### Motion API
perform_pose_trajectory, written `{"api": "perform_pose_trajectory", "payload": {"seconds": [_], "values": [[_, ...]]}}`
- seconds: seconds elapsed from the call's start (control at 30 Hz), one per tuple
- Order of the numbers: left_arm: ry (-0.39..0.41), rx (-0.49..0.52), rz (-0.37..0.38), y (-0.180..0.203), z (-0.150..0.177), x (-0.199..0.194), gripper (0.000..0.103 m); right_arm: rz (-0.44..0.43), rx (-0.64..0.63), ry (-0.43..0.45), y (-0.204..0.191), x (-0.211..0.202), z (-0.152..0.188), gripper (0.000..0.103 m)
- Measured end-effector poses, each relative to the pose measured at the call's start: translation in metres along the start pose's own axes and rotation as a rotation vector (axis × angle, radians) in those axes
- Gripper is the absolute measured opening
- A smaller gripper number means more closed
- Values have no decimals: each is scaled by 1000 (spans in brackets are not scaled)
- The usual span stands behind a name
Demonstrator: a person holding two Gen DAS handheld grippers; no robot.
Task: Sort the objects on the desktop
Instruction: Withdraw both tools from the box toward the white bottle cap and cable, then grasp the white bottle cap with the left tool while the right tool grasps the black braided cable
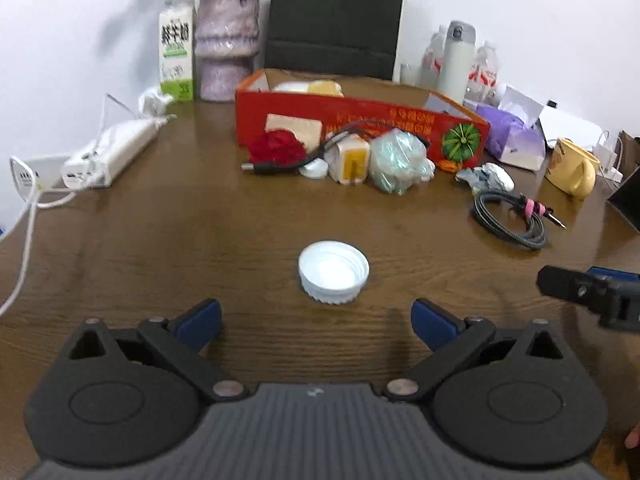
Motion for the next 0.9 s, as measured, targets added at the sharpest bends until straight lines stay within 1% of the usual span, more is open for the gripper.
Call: {"api": "perform_pose_trajectory", "payload": {"seconds": [0.1,0.17,0.27,0.37,0.47,0.53,0.57,0.63,0.67,0.7,0.73,0.77,0.8,0.87,0.9], "values": [[-2,2,-2,0,-1,2,103,10,-51,23,-7,-2,2,94],[2,-2,2,-1,0,1,103,8,-60,39,-8,-4,3,94],[2,-2,2,0,0,2,103,2,-45,40,-5,-4,2,94],[-10,20,-19,3,0,3,103,-1,-32,37,-3,-3,1,94],[-17,33,-34,6,-3,4,103,-6,-21,7,-2,1,0,94],[-28,54,-43,9,-7,8,103,-27,-17,-15,0,3,-3,94],[-20,56,-49,9,-11,9,103,-38,-10,-15,1,4,-5,94],[-1,77,-37,12,-20,11,103,-55,-7,8,2,3,-16,93],[3,87,-27,13,-25,13,97,-51,-20,20,1,5,-23,92],[2,87,-20,14,-29,15,86,-37,-31,28,1,7,-31,90],[-8,81,-12,13,-32,18,81,-17,-41,32,0,11,-37,87],[-34,73,4,13,-34,21,70,9,-55,29,0,16,-43,82],[-51,69,16,12,-34,24,65,19,-69,25,-1,21,-46,72],[-51,86,13,12,-34,23,65,11,-96,-10,-4,35,-52,60],[-52,93,21,13,-33,23,61,2,-101,-39,-5,45,-54,53]]}}
Point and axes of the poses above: each gripper's, at about its wrist camera, not at the fingertips, and x roughly the way its jaws point, y to its right, z to its underside, the point moved 5 cm from there along x, roughly the way its jaws point, and after that the axes turned 9 degrees about -y, right-handed, at the moved point
